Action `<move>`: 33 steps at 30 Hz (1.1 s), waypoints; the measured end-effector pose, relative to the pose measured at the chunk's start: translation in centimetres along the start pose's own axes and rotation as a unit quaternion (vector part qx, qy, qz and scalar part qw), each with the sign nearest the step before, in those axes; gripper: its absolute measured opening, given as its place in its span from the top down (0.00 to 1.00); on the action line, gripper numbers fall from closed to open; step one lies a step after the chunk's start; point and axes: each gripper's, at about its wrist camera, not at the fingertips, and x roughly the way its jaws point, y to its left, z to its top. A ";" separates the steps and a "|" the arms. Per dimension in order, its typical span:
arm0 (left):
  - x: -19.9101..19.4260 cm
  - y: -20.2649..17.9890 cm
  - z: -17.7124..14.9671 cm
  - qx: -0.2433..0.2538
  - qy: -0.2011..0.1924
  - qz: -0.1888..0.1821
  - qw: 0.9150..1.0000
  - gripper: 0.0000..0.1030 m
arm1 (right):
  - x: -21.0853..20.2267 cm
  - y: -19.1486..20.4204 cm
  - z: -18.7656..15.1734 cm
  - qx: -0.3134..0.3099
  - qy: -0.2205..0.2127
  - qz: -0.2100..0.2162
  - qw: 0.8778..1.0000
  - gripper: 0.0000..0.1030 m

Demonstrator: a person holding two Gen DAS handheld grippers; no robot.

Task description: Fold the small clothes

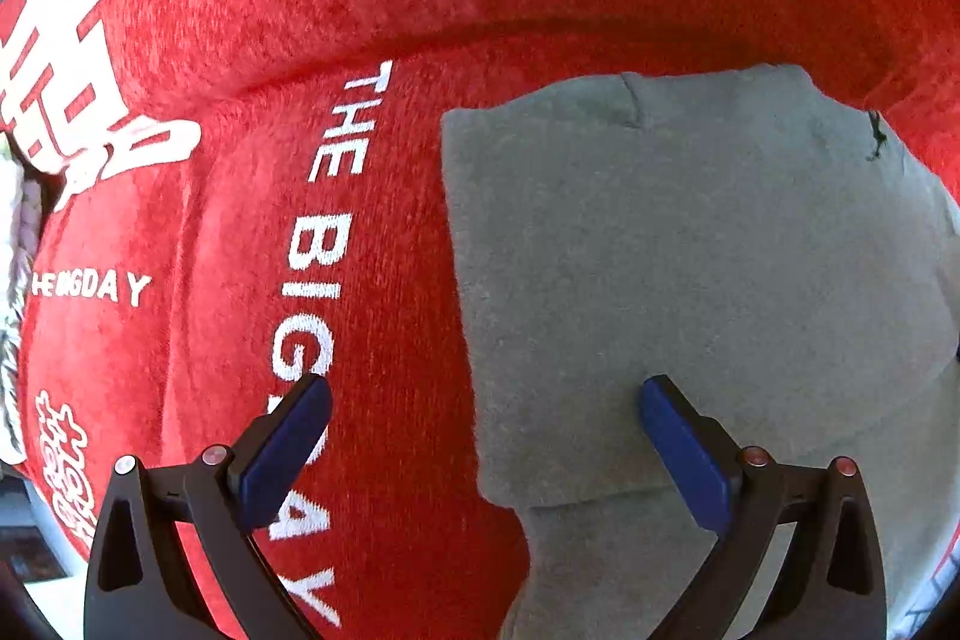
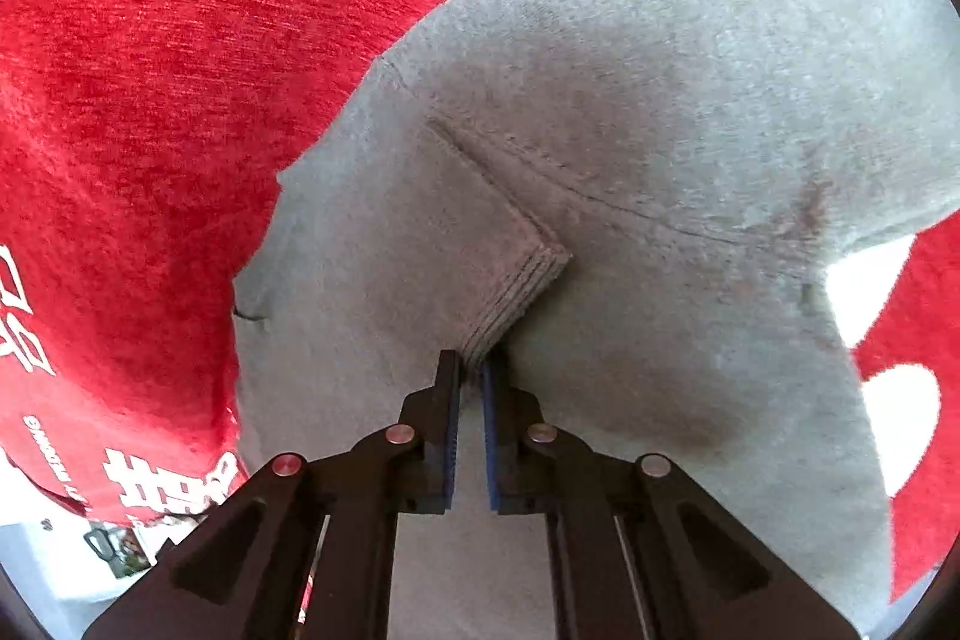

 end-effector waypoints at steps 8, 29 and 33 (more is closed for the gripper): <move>-4.1 -3.9 -1.3 0.017 0.000 -0.027 0.999 0.00 | -3.3 -2.7 -1.2 -0.045 0.024 -0.019 0.999 0.68; -7.1 -20.0 -3.6 0.127 0.026 -0.091 0.987 0.00 | -8.5 -10.7 -0.7 -0.038 0.039 0.030 0.998 0.31; -7.3 -23.0 -4.1 0.139 0.021 -0.095 0.985 0.00 | -9.6 -13.0 0.5 -0.022 0.027 0.038 0.999 0.27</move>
